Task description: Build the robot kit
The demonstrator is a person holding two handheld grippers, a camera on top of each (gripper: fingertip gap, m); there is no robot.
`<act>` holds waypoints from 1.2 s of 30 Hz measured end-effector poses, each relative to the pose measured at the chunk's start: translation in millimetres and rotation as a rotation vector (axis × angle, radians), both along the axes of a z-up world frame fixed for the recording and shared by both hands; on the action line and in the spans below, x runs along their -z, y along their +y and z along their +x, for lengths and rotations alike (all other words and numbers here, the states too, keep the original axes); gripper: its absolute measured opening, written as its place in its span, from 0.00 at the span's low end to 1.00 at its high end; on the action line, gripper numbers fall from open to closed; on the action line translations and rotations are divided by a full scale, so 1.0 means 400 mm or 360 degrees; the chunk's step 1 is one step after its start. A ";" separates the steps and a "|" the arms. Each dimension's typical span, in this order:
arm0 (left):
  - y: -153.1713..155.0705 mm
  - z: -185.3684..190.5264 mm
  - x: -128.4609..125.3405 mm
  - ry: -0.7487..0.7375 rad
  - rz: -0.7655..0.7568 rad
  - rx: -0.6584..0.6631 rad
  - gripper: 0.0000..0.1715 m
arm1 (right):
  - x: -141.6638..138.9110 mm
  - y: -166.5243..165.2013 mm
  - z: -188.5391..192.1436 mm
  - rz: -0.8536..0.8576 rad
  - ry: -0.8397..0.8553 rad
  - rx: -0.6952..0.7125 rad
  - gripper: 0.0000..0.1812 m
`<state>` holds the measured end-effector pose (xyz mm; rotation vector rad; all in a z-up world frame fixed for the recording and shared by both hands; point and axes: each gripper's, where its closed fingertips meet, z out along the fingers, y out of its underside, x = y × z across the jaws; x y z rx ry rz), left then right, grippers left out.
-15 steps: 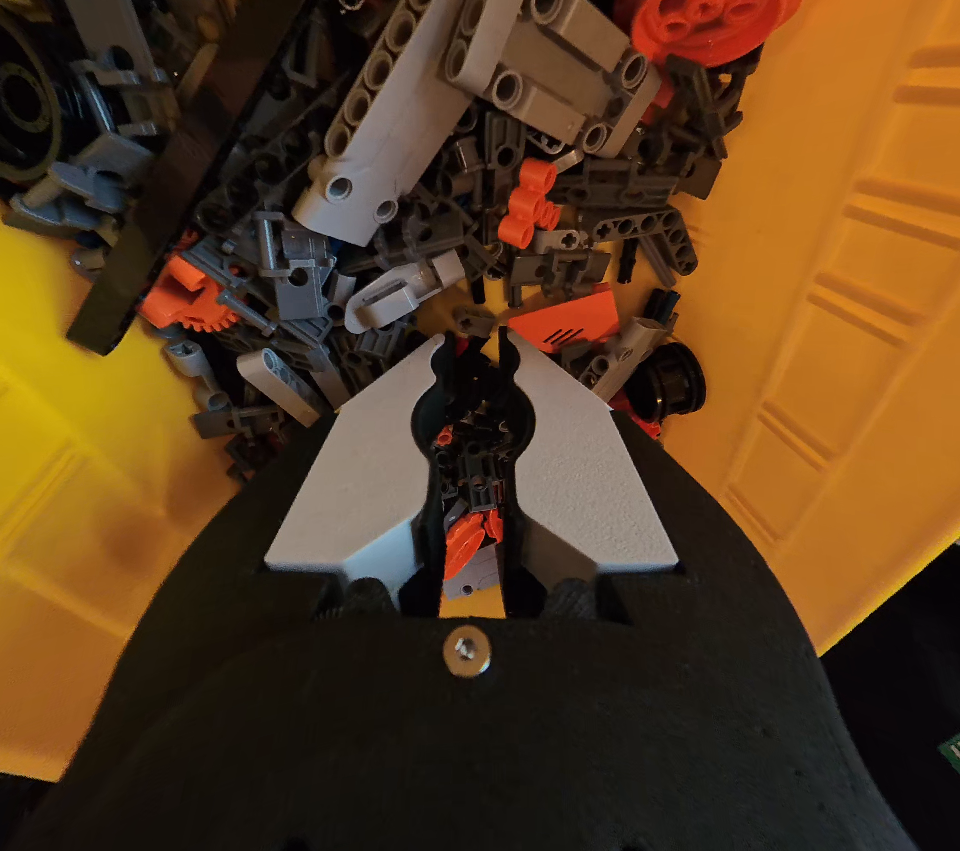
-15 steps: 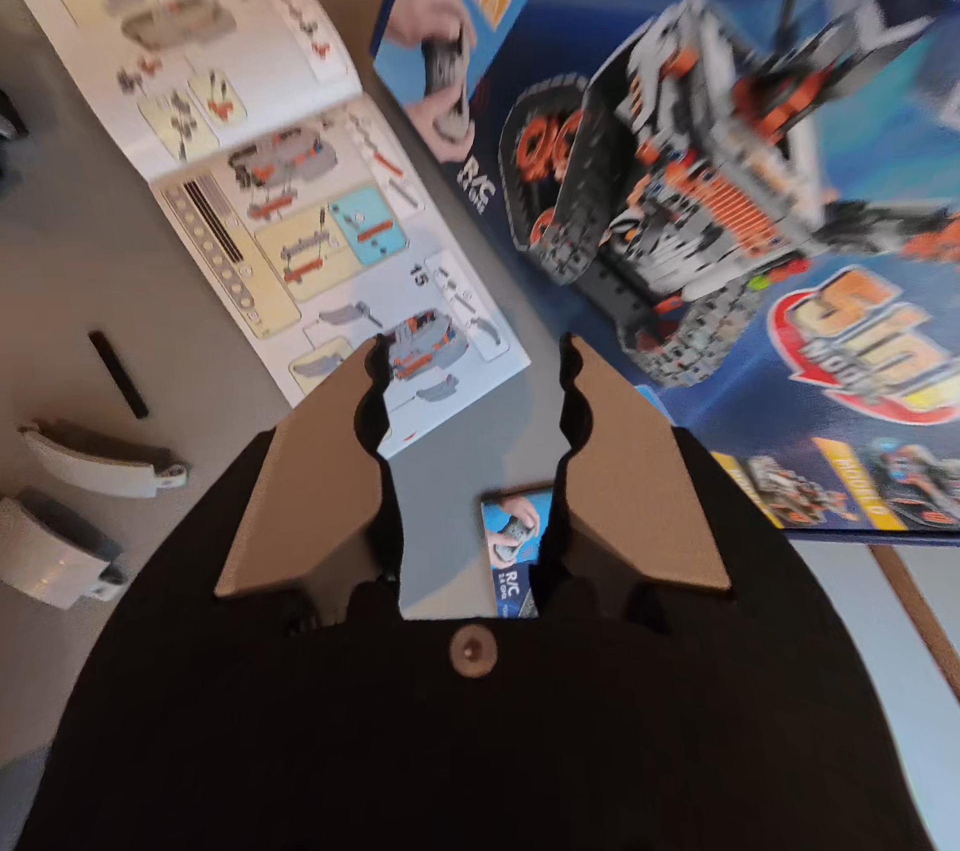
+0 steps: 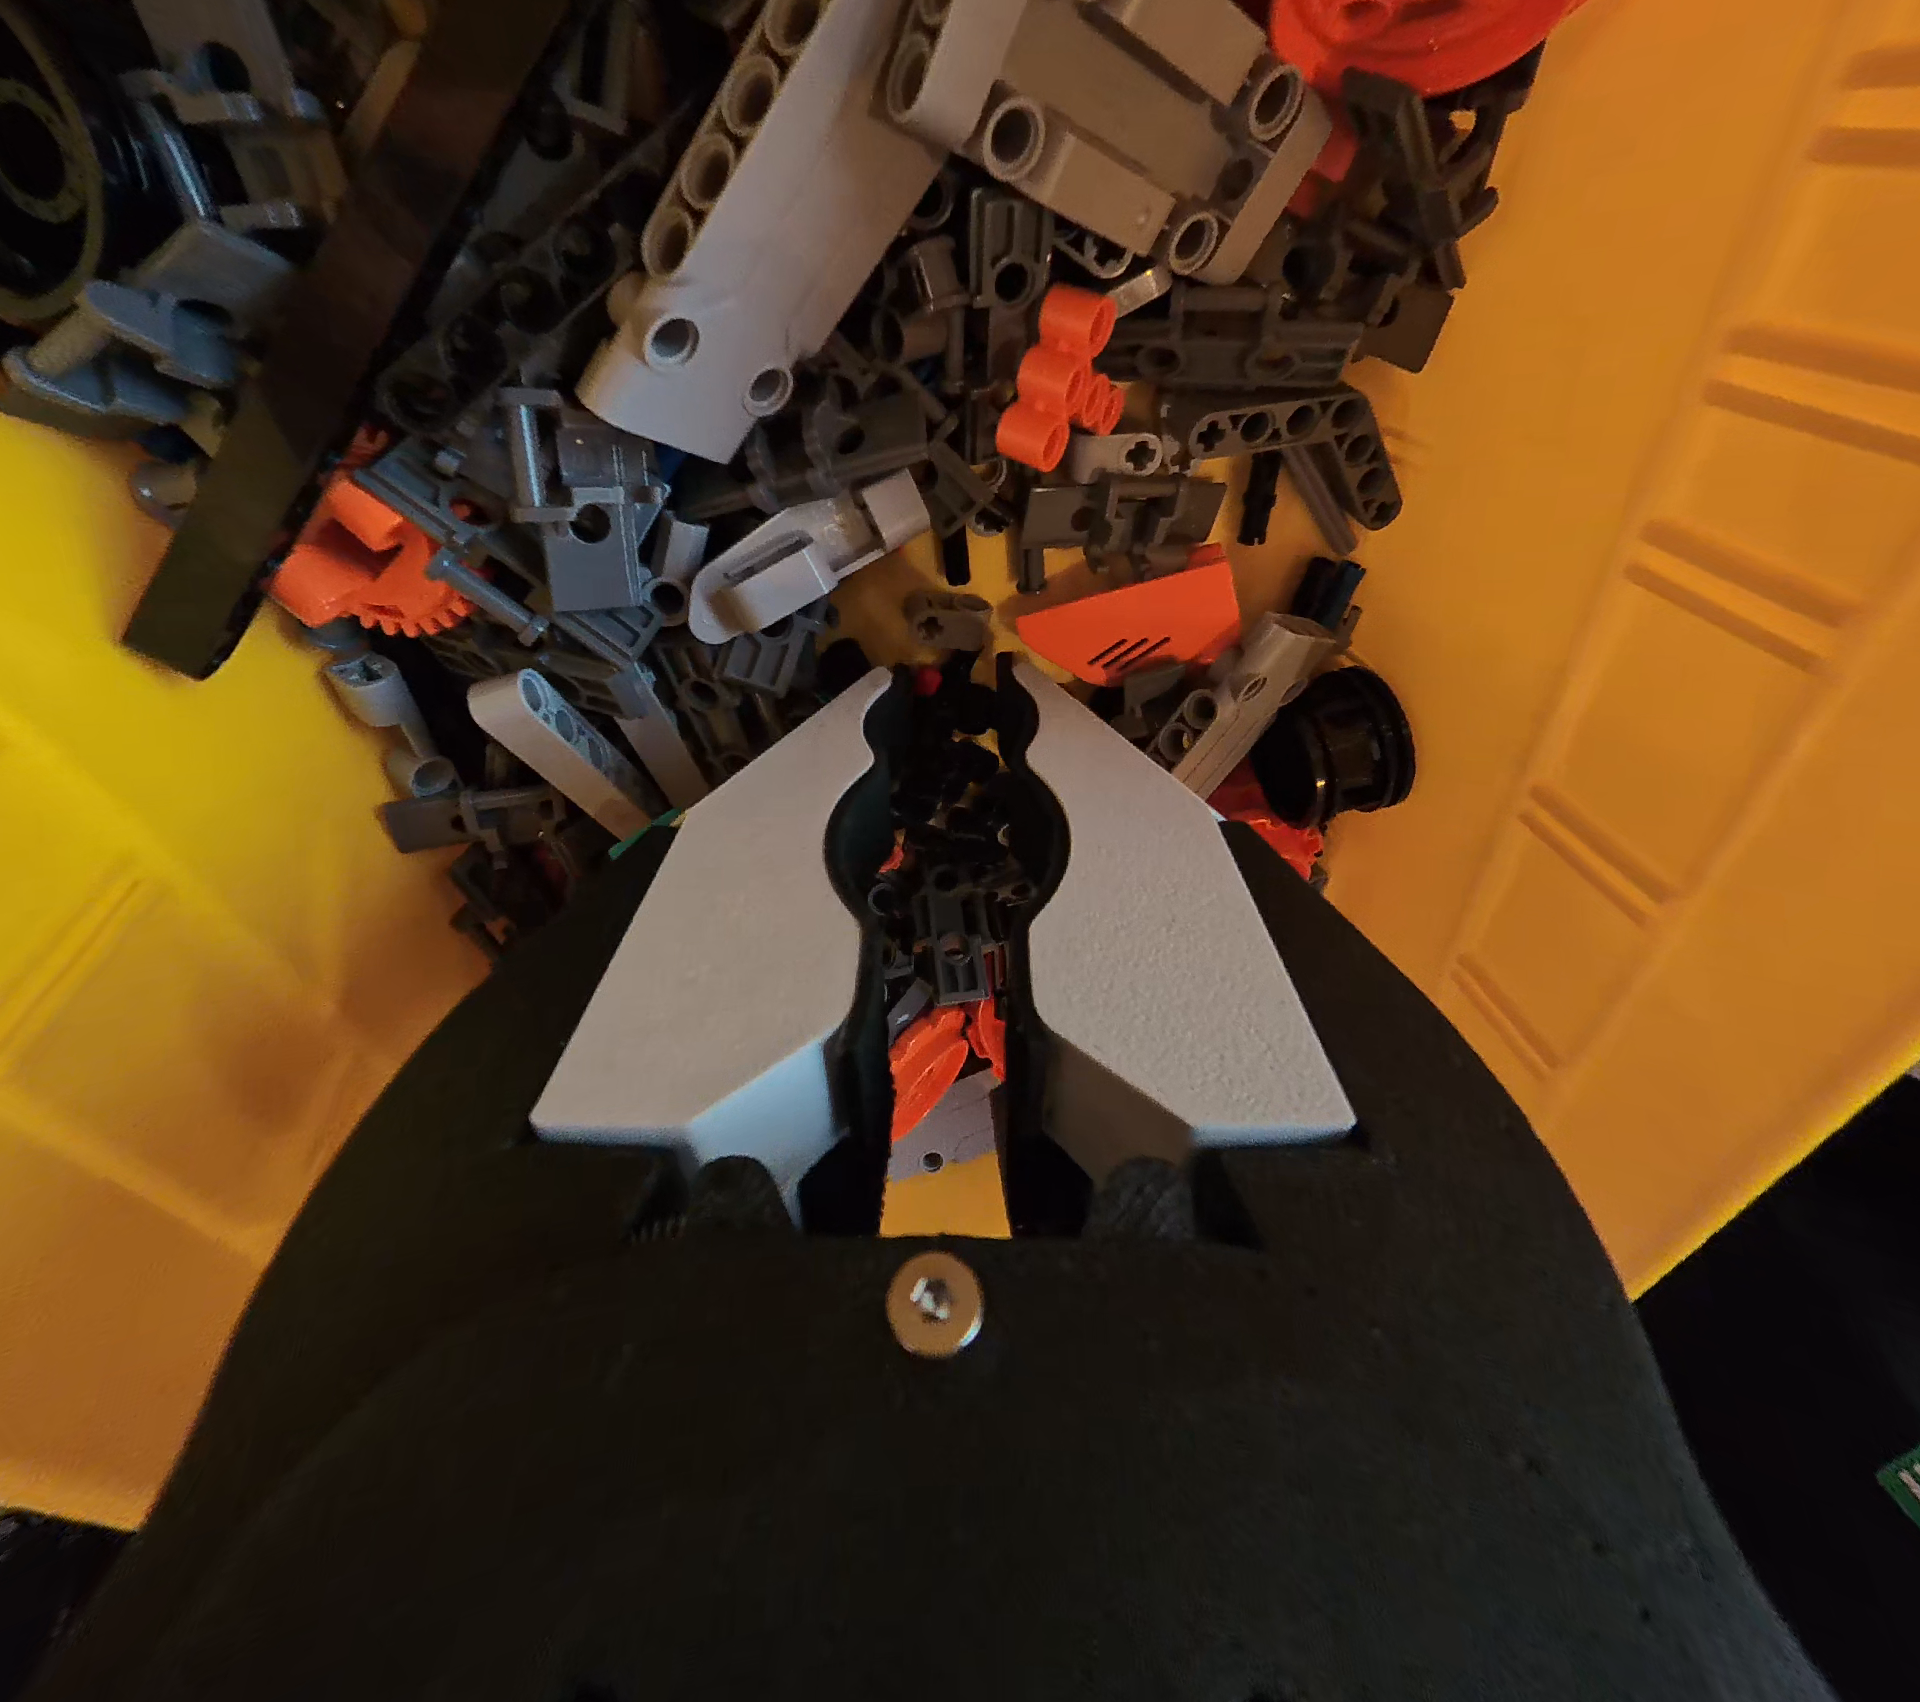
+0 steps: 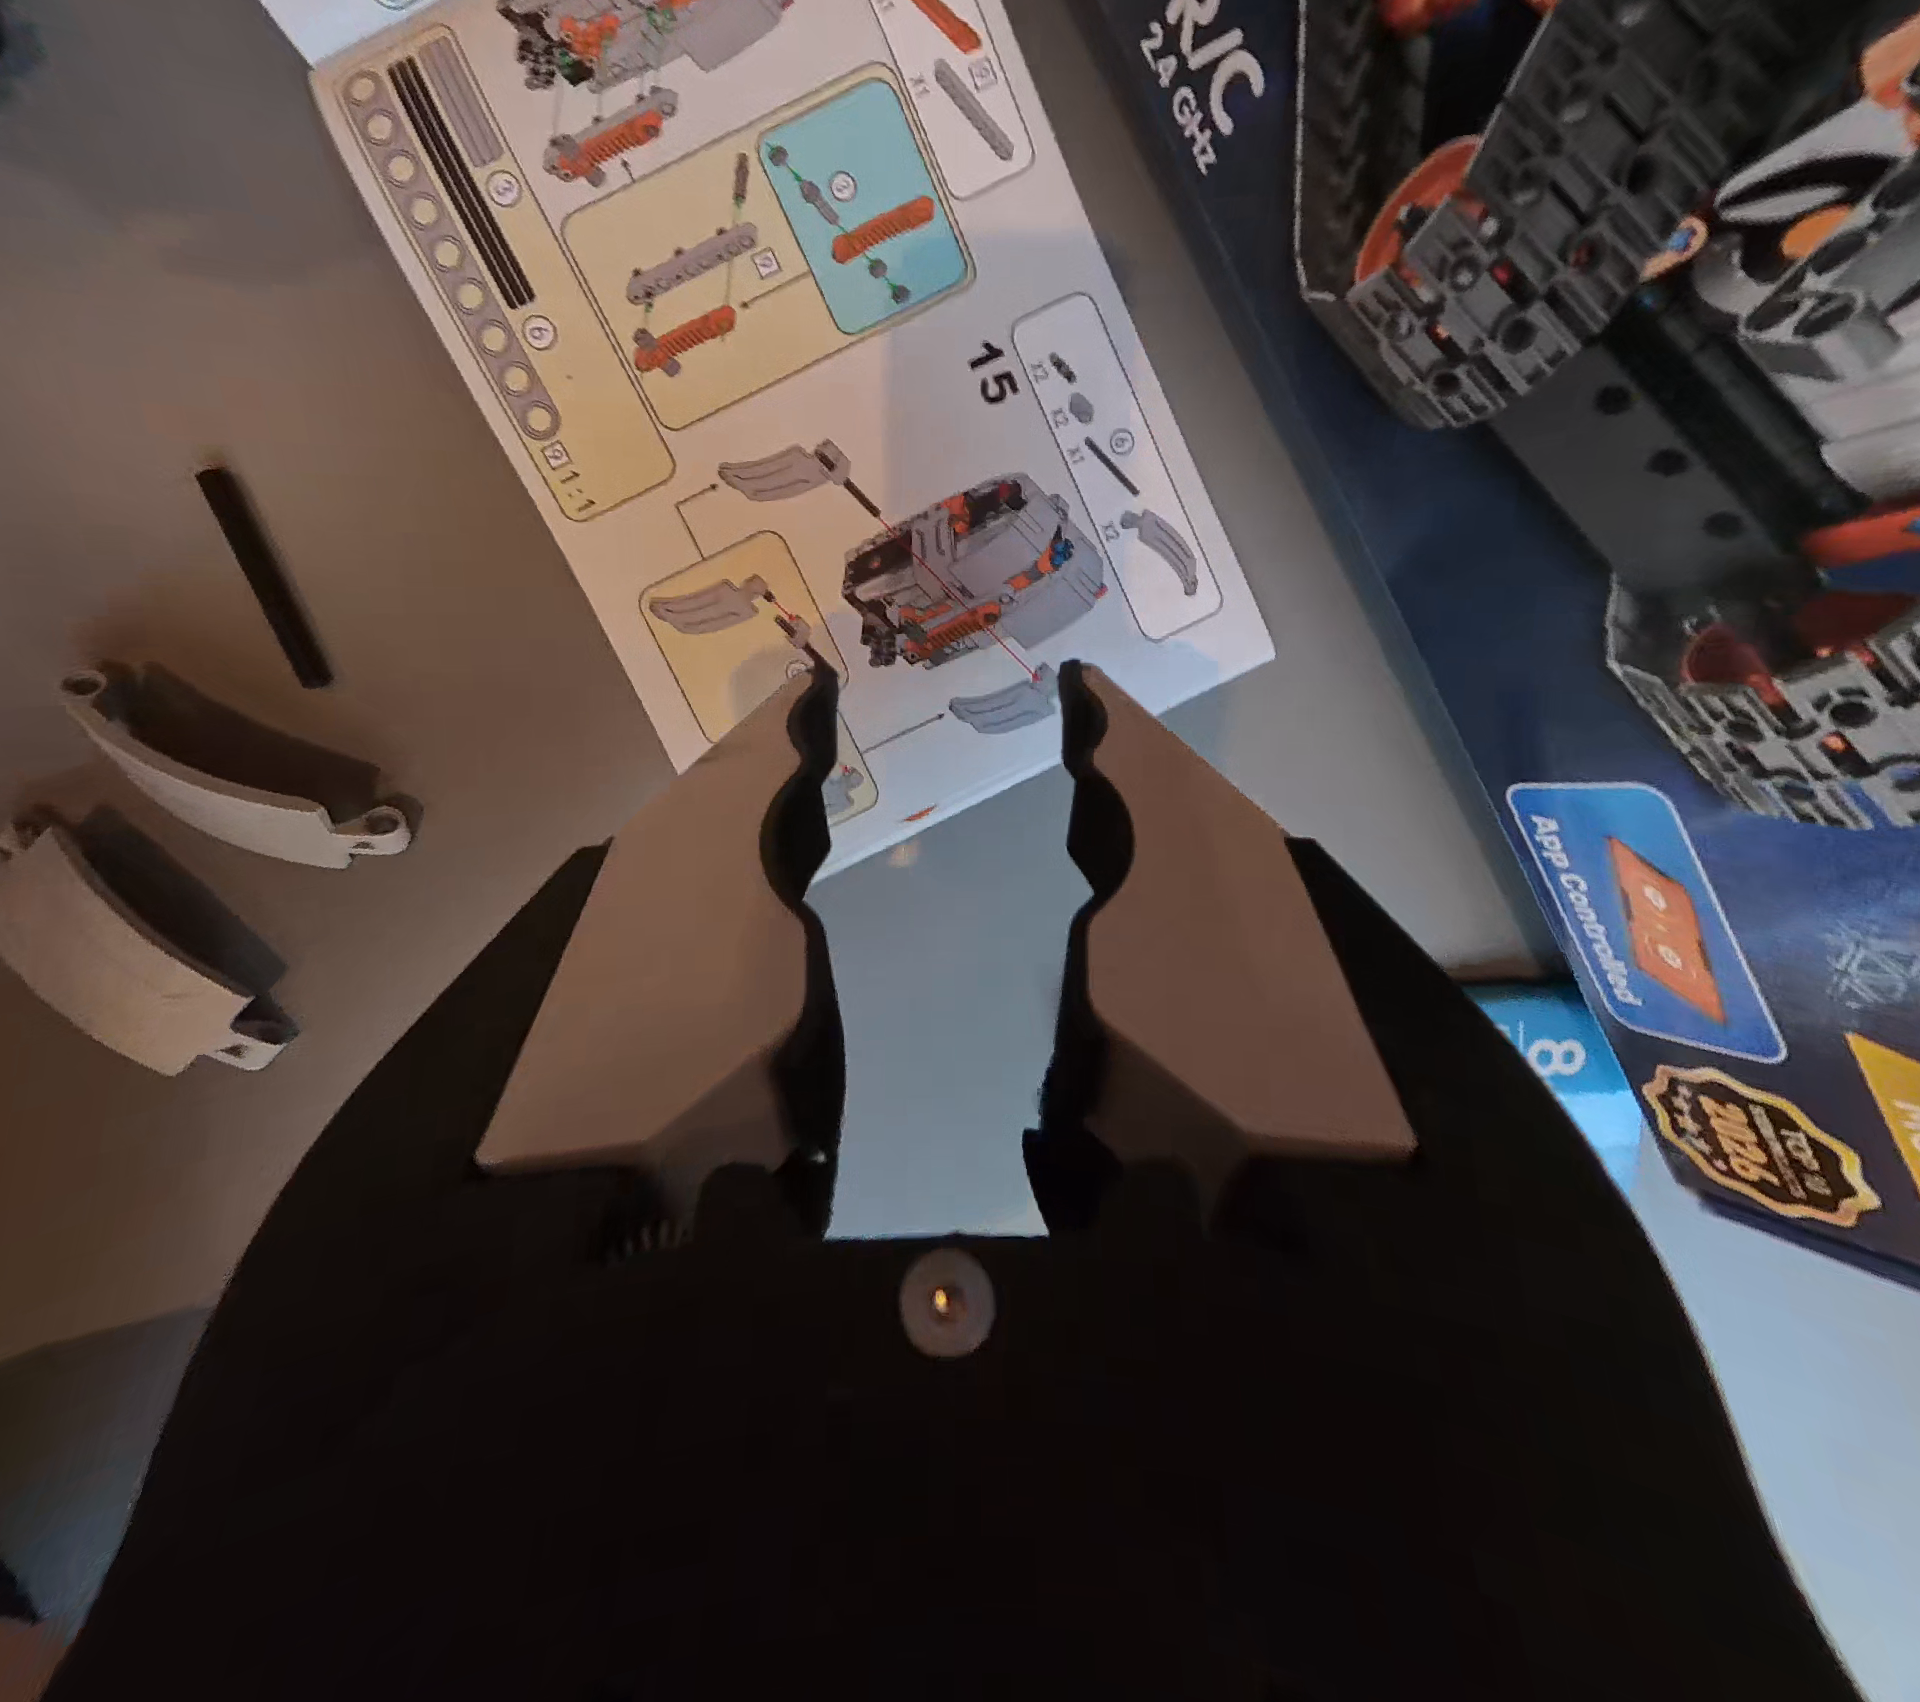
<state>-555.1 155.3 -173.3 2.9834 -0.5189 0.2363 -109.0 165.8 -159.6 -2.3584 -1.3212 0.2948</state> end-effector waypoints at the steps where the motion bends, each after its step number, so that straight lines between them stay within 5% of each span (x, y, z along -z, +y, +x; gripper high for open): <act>1: 0.000 0.000 -0.001 -0.0002 0.0001 -0.0002 0.08 | -0.005 0.003 -0.007 0.0026 0.0014 -0.0014 0.23; 23: -0.011 -0.004 -0.034 -0.0049 0.0030 -0.0068 0.07 | -0.036 0.045 -0.026 0.0227 0.0025 -0.0029 0.25; 28: 0.082 -0.037 -0.138 -0.0099 0.0491 -0.0172 0.10 | -0.041 0.051 -0.027 0.0246 0.0034 -0.0015 0.25; 32: 0.216 -0.026 -0.211 -0.0120 0.1087 0.0070 0.17 | -0.036 0.050 -0.030 0.0246 0.0002 -0.0028 0.25; 36: 0.229 -0.020 -0.122 -0.0010 0.1004 0.0239 0.30 | -0.041 0.050 -0.027 0.0259 -0.0012 -0.0024 0.25</act>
